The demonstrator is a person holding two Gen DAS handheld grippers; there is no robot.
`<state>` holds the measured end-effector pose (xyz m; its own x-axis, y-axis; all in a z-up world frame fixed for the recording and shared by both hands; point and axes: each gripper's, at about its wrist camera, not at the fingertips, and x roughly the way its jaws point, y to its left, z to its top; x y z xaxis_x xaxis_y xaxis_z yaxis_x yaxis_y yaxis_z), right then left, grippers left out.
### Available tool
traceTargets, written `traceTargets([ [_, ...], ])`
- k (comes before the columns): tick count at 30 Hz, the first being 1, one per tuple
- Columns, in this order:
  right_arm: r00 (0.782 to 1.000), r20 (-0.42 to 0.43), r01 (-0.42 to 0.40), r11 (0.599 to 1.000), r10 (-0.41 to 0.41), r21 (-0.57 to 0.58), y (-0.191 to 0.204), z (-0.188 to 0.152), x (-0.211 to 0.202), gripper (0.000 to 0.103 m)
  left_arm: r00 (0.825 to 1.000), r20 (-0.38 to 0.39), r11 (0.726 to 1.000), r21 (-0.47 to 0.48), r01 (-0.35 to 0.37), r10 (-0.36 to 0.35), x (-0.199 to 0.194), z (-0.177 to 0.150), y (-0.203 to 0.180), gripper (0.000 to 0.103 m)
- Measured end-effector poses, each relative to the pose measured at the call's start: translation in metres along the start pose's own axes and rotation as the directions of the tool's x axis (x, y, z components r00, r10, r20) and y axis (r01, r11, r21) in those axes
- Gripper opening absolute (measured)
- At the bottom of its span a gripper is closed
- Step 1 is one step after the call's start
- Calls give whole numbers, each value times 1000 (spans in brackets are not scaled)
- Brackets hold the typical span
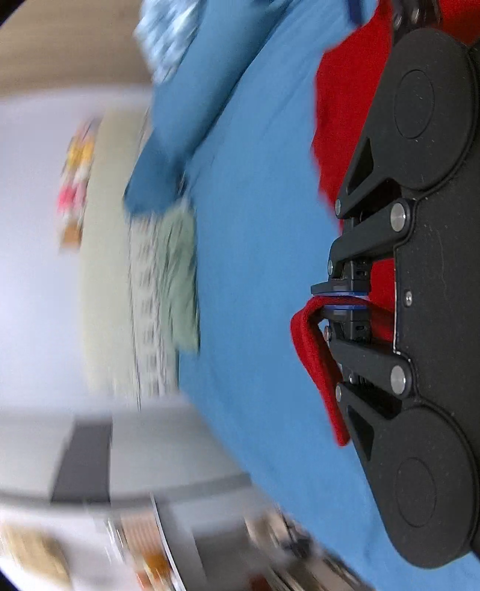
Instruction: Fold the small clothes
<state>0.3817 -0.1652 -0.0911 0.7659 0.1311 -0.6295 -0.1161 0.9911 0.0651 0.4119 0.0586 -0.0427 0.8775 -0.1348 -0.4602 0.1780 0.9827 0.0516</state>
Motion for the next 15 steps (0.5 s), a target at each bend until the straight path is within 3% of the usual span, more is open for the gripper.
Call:
traceTargets([
  [3,999,-18,44,999,-44,31,-27,-5,-5,103,992,-81,994,40,98,-94,26,-24,-64,3],
  [7,995,-65,85,995,-82,59,-60,-20,-5,103,962,-231,986,45,162,-147,61,-73,-119,3],
  [10,991,-91,99,993,-94,60,-76,-31,-2,103,949,-282,984,62,164,-141,70,-96,-135,4],
  [14,991,-94,98,994,-92,56,-83,-37,0,103,951,-273,982,74,174,-148,64,-99,-133,8],
  [15,992,-93,95,994,-90,51,-82,-37,0,103,951,-268,982,68,178,-154,61,-97,-130,20],
])
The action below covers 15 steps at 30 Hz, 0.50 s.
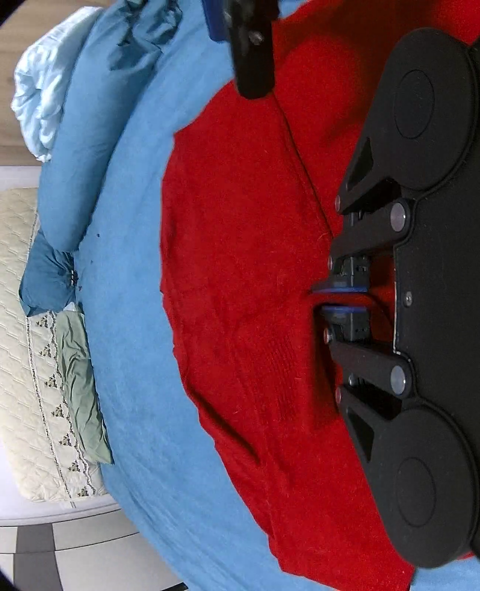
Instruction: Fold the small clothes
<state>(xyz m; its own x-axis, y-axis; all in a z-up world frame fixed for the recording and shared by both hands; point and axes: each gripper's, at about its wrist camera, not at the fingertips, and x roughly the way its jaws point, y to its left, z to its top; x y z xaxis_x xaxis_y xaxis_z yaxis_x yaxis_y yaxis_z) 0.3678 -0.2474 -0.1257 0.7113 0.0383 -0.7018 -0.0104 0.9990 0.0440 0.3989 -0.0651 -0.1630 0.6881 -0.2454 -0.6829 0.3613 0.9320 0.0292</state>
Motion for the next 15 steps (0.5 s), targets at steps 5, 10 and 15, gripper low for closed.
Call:
traceTargets([
  [5,999,24,-23,999,24,-27,8,8,-6,103,993,108,998,11,-55,54,-43,0,17,93],
  [10,995,33,-92,988,97,-124,39,16,-6,103,969,132,978,-63,-201,208,-75,-24,70,96],
  [15,986,-2,-161,935,169,-316,93,15,11,103,953,55,947,-139,-289,299,-64,-52,114,96],
])
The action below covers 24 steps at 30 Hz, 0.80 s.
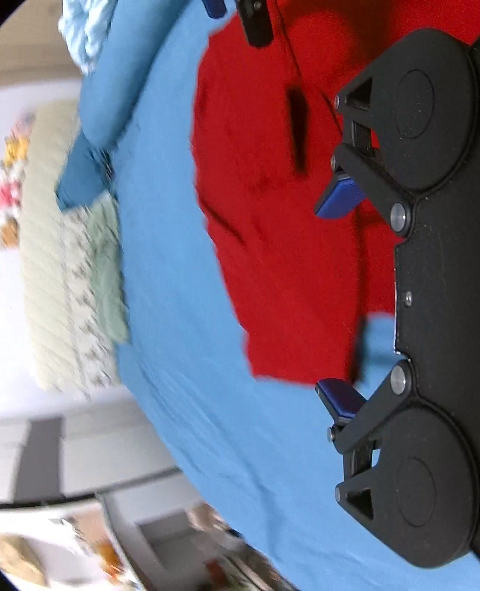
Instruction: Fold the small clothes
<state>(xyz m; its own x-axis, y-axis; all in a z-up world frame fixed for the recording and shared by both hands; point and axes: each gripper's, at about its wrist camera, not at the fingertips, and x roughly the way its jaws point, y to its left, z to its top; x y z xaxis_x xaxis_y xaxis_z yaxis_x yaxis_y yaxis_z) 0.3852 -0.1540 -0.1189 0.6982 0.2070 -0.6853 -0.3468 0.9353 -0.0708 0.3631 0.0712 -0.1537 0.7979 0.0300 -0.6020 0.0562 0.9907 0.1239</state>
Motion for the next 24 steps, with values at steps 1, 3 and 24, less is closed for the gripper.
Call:
traceTargets([
  [1,1000,1,-6,999,6,-46,11,3,7,103,1000,-25,999,-32,-9,8,6,-2,8,96],
  [3,1000,-5,-10,989,9,-150,35,8,23,103,999,-47,996,-85,8,-12,12,-3,19,96],
  [24,994,47,102,973,-94,-209,41,65,71,20,987,-157,990,-137,19,-41,28,-23,45,96],
])
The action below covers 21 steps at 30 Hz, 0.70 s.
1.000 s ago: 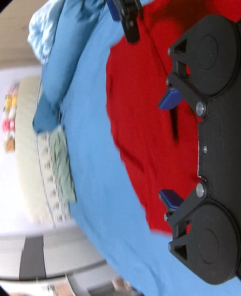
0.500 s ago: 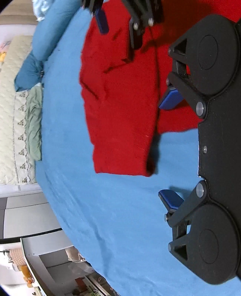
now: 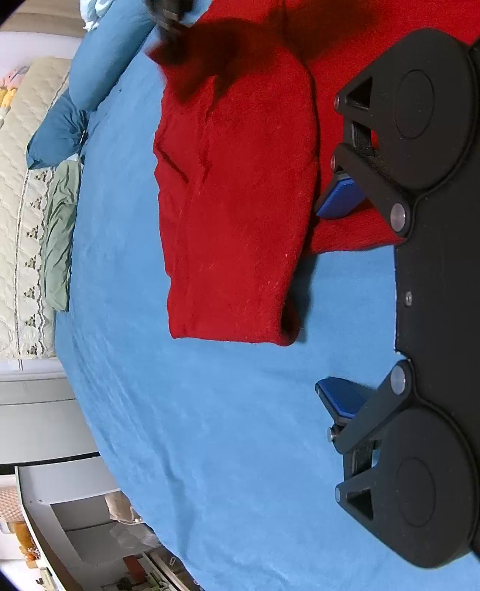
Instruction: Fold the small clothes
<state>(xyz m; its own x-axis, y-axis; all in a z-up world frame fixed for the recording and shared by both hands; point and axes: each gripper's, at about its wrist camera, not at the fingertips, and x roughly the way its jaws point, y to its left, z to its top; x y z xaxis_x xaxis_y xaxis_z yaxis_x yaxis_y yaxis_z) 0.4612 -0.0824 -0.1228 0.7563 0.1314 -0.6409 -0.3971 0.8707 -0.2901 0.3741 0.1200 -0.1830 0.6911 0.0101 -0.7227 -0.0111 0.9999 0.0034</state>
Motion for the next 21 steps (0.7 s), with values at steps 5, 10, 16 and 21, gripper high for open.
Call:
traceTargets([
  [5,994,59,82,978,-95,192,-67,23,-20,20,1000,15,1000,-13,-8,8,0,-3,1,97],
  [10,986,83,118,955,-145,271,-109,33,-33,20,998,59,997,-81,-16,20,15,8,5,97],
  [16,963,114,184,909,-242,375,-154,17,-58,20,995,86,996,-70,-46,52,23,10,0,97],
  [21,951,86,210,826,-297,523,-210,-13,-66,20,996,79,997,-72,-33,39,23,8,6,98],
])
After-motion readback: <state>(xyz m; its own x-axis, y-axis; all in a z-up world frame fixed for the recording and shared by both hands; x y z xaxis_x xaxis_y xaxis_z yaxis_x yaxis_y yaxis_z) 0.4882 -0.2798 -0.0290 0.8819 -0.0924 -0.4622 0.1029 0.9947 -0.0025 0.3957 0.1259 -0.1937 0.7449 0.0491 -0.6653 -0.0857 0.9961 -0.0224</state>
